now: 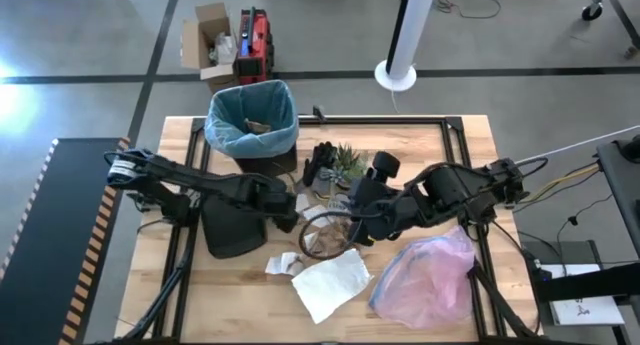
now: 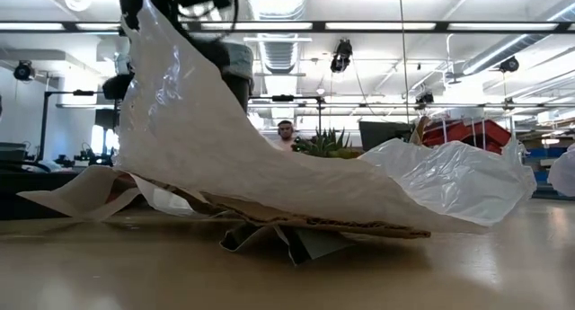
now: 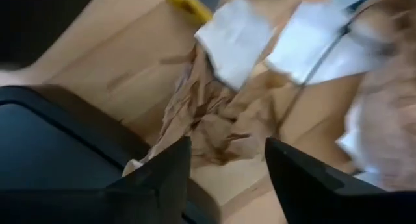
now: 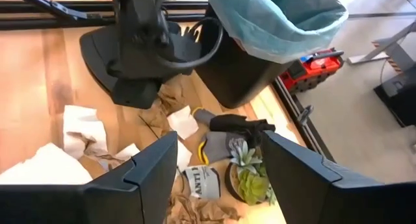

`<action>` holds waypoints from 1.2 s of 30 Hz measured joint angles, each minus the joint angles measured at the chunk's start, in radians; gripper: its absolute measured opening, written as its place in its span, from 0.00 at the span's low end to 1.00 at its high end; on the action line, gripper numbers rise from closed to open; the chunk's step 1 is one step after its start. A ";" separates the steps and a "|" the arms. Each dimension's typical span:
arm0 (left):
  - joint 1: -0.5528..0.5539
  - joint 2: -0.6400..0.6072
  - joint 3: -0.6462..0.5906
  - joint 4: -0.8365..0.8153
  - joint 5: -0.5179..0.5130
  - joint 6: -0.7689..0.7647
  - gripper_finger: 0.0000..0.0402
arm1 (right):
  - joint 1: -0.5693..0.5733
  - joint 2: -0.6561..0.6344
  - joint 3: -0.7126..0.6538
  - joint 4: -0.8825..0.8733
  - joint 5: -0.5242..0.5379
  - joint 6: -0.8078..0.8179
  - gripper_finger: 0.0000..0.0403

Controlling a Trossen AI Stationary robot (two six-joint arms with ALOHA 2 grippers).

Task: Place trash/remove bag and relplace
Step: Put the brown napkin into the trash bin

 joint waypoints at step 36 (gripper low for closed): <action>0.064 0.111 -0.019 0.095 0.111 0.205 0.01 | 0.017 -0.001 -0.014 -0.167 0.004 0.014 0.47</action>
